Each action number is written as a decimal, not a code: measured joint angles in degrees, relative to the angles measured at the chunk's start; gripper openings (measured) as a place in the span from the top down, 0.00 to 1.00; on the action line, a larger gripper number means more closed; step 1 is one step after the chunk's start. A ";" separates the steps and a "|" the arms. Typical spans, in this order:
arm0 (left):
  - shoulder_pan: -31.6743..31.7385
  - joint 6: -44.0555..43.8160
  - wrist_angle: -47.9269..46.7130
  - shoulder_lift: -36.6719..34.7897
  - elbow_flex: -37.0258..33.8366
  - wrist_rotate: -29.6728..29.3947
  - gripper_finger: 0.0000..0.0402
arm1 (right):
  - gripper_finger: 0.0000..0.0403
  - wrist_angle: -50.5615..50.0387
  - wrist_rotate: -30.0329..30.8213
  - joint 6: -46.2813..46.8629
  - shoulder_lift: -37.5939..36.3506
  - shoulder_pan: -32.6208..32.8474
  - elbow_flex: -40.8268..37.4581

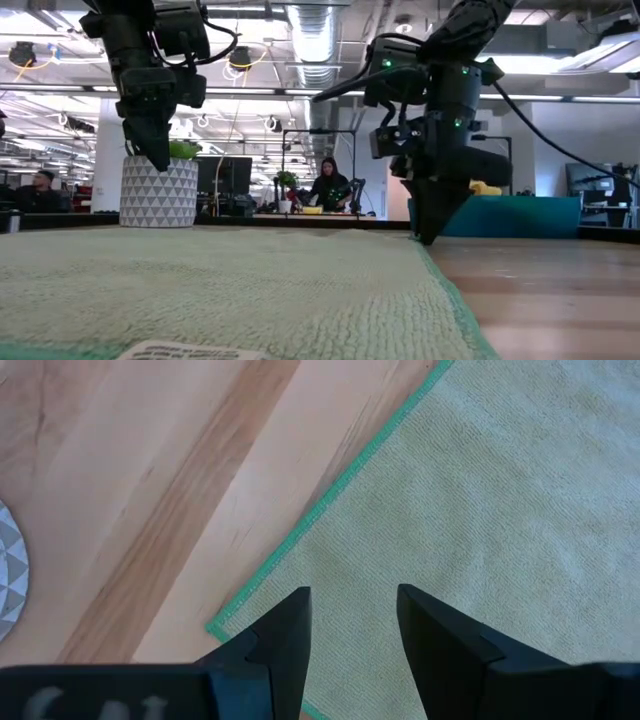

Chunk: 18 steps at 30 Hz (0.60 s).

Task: Fold microfiber towels
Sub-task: Fold the green microfiber towel

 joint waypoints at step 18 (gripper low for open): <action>1.04 -3.23 0.25 5.34 0.11 -0.04 0.65 | 0.99 -4.49 9.04 0.88 -7.57 0.99 0.39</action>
